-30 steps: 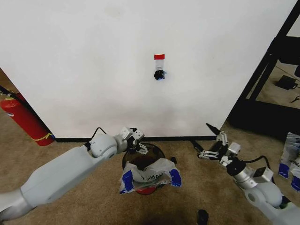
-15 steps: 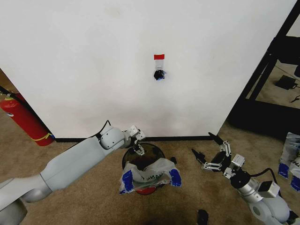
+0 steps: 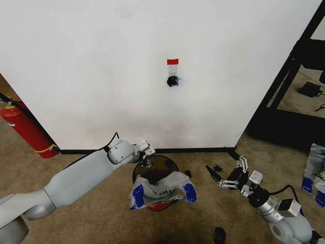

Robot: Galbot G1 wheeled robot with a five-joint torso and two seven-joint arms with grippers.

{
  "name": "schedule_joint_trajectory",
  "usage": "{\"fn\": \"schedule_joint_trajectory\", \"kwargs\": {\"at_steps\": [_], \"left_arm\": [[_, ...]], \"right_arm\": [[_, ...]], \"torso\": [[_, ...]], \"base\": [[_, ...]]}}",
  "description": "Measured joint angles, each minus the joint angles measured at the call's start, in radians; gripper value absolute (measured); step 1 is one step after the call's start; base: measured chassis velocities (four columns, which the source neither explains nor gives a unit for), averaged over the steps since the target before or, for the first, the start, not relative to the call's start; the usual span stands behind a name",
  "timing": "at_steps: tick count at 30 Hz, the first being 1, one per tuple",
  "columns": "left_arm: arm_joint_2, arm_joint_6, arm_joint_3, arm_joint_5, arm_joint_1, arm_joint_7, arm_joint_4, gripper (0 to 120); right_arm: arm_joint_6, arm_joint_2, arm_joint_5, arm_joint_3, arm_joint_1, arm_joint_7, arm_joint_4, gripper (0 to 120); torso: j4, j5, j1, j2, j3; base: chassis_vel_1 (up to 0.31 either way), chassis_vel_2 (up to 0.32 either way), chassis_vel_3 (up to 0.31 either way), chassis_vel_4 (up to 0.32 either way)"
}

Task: Pick up the garbage bag from the wall and place it over the trash bin.

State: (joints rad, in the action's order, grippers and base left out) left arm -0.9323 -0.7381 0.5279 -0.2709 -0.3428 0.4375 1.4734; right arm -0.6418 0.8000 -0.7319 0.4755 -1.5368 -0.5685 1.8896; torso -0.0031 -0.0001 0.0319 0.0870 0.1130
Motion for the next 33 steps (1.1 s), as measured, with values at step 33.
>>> {"fn": "schedule_joint_trajectory", "kwargs": {"at_steps": [33], "left_arm": [[0.205, 0.002, -0.601, -1.319, -0.536, -1.234, 0.455, 0]], "right_arm": [[0.088, -0.051, -0.095, -0.146, 0.113, -0.051, 0.024, 100]], "torso": [[-0.0002, 0.0006, 0.000, 0.000, 0.000]], "base": [[0.000, 0.000, 0.000, 0.000]]}}
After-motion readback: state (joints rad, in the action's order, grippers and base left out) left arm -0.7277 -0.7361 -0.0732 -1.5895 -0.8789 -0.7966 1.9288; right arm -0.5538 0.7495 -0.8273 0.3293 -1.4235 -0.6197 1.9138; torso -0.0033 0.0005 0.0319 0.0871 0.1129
